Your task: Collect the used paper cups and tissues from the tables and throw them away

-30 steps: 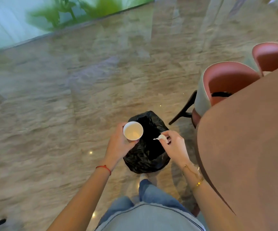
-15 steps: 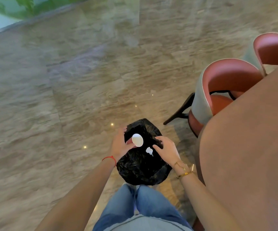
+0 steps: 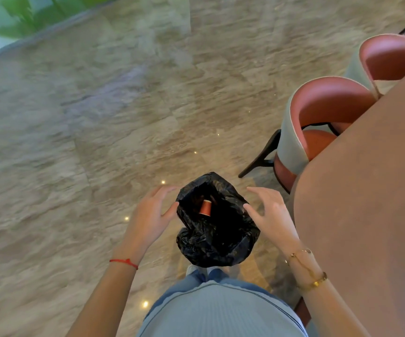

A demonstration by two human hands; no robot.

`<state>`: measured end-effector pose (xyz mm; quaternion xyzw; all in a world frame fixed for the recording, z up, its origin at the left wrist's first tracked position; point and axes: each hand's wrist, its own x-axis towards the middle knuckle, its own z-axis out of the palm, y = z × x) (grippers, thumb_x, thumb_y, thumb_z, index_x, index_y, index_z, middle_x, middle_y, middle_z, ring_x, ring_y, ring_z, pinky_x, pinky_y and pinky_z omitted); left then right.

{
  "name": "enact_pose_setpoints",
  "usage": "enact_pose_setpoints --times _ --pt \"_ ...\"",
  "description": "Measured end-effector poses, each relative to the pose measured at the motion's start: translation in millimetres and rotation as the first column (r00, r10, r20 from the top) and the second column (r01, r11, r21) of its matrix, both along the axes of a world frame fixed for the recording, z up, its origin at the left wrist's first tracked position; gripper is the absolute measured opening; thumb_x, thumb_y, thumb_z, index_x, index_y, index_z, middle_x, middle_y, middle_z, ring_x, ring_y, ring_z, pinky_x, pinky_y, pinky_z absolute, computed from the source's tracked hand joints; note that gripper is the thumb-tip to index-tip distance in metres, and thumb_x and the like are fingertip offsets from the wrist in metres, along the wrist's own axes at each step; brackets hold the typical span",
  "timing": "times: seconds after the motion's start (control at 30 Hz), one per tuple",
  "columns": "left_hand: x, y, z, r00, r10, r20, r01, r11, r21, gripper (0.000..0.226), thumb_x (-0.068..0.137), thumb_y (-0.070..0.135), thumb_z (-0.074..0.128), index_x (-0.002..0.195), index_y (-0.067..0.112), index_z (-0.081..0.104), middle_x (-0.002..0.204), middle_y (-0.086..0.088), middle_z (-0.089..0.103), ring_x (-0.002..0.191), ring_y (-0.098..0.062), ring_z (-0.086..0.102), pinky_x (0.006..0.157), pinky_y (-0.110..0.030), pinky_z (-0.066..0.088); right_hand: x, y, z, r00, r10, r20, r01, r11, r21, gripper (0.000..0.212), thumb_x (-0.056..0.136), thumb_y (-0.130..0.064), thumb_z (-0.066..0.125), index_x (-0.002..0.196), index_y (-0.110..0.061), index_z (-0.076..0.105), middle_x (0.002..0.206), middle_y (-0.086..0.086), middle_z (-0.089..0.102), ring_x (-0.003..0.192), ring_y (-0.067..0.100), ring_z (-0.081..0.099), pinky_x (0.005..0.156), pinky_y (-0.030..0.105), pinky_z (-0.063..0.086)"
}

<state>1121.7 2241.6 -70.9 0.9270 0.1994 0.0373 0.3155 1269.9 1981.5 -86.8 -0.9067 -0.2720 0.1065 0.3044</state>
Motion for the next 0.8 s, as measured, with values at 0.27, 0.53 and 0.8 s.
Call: enact_pose_setpoints --times 0.27,0.53,0.8 --pt "-16 -21 30 0.995 -0.089 0.049 0.085 0.993 0.08 0.039 0.095 0.034 0.056 0.133 0.026 0.054 0.13 0.007 0.059 0.092 -0.028 0.065 0.069 -0.025 0.046 -31 -37 24 0.992 -0.123 0.034 0.123 0.992 -0.004 0.045 0.092 -0.037 0.061 0.134 -0.025 0.052 0.131 -0.008 0.055 0.128 0.01 0.042 0.105 0.012 0.021" --pt "-30 -44 51 0.95 -0.31 0.043 0.307 0.95 0.06 0.039 0.094 0.039 0.056 0.133 0.034 0.052 0.118 0.006 0.063 0.053 -0.011 0.051 0.046 -0.02 0.037 -126 -76 44 0.899 -0.43 0.078 0.429 0.903 0.035 0.043 0.091 -0.04 0.059 0.131 -0.029 0.052 0.12 -0.009 0.057 0.117 0.011 0.044 0.094 0.026 0.035" --pt "-87 -48 52 0.796 -0.604 0.035 0.6 0.796 0.086 0.038 0.091 0.031 0.062 0.129 0.029 0.056 0.124 0.009 0.061 0.091 -0.028 0.064 0.077 -0.036 0.052 -288 -82 48 0.697 -0.715 0.048 0.714 0.699 0.041 0.044 0.089 -0.038 0.062 0.131 -0.025 0.056 0.126 -0.005 0.059 0.123 0.014 0.047 0.102 0.03 0.039"
